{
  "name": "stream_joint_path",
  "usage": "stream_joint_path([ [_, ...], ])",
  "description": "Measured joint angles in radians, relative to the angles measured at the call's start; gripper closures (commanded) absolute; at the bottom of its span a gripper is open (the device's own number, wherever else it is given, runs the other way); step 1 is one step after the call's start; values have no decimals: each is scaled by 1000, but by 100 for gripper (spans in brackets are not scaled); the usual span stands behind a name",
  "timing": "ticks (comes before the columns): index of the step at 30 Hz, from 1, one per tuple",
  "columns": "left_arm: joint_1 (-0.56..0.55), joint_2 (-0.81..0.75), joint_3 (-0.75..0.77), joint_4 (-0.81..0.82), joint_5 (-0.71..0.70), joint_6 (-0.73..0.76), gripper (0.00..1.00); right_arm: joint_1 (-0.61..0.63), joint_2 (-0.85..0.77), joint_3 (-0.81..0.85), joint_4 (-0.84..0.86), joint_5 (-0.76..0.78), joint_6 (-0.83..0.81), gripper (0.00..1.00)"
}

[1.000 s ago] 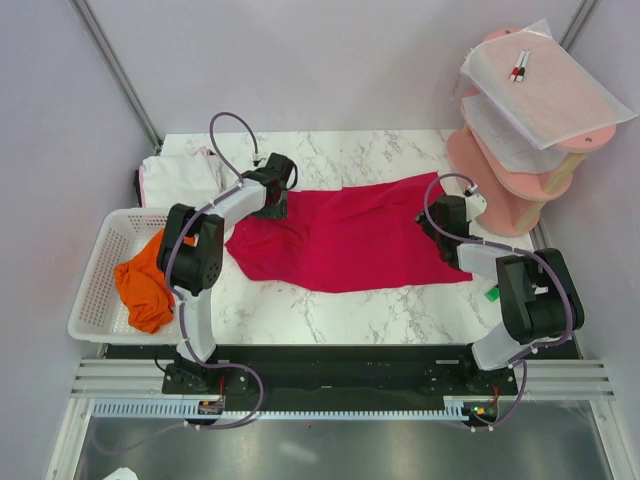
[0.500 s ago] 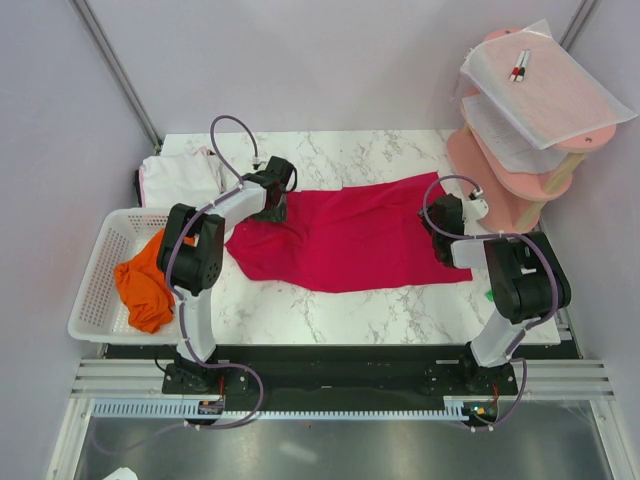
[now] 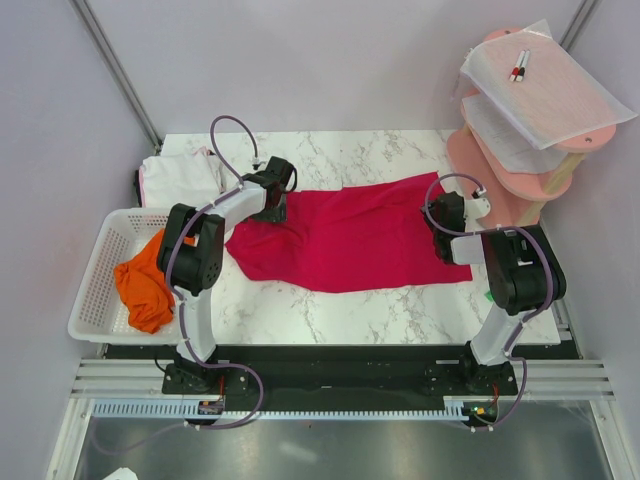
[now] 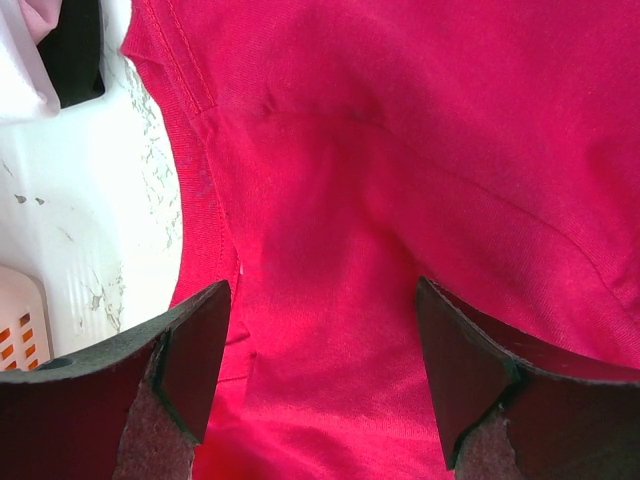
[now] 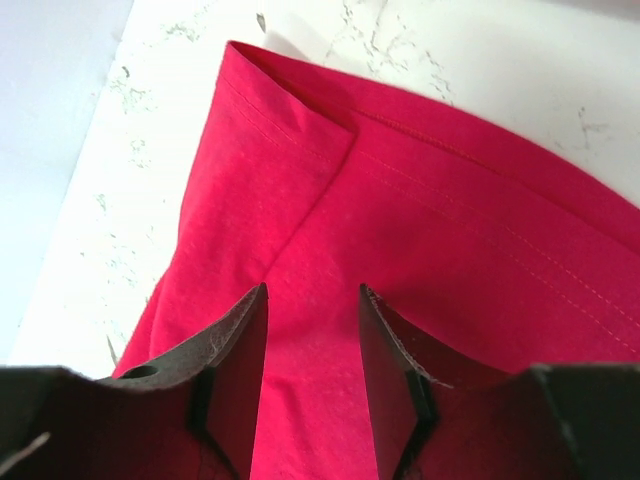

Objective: Fold and stack the t-shirts
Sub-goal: Fold the flattened tshirt in 1/3 of the way

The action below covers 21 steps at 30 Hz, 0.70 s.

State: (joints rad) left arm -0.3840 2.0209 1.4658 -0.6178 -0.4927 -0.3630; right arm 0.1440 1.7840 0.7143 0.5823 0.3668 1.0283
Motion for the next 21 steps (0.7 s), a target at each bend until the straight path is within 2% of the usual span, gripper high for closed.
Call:
stream_joint_path([
  [7,0,13,0,0,0,0,20,-5,13,26,16,0,1,51],
  [17,0,18,0,0,-1,2,20,-18,123,115,27,-8,4,53],
  [20,0,18,0,1,-2,6,19,-18,136,122,27,-8,5,60],
  [21,0,18,0,1,-2,7,19,-19,140,125,28,-8,5,66],
])
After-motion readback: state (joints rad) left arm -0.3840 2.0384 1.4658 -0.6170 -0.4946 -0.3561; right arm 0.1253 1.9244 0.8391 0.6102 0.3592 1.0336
